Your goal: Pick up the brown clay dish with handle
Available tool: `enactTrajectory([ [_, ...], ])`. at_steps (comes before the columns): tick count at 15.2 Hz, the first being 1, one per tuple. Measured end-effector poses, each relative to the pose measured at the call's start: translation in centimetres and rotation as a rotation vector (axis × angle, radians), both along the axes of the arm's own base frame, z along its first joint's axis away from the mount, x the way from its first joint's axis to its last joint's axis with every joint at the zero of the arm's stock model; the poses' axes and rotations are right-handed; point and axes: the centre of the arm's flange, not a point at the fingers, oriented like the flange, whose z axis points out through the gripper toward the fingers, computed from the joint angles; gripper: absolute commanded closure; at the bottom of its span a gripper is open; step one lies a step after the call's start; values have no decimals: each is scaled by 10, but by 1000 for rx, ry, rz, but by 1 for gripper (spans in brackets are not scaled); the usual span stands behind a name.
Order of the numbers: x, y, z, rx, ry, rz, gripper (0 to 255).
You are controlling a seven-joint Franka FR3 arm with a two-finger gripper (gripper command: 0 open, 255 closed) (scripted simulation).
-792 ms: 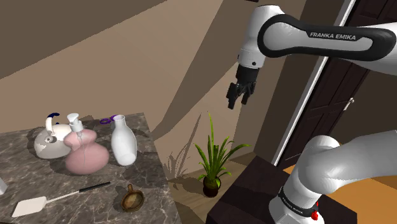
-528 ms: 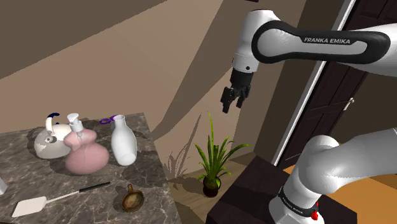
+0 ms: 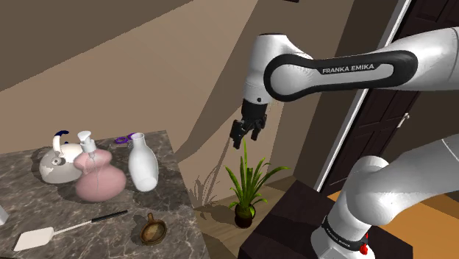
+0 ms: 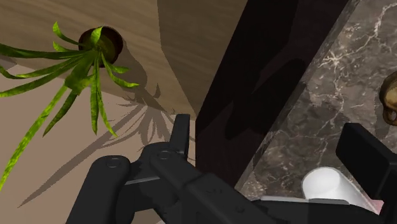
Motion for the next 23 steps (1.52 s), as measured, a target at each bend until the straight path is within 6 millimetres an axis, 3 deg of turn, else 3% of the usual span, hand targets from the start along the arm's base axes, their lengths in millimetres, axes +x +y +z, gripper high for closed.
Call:
enactTrajectory([
  [23, 86, 247, -162, -31, -60, 81, 0],
])
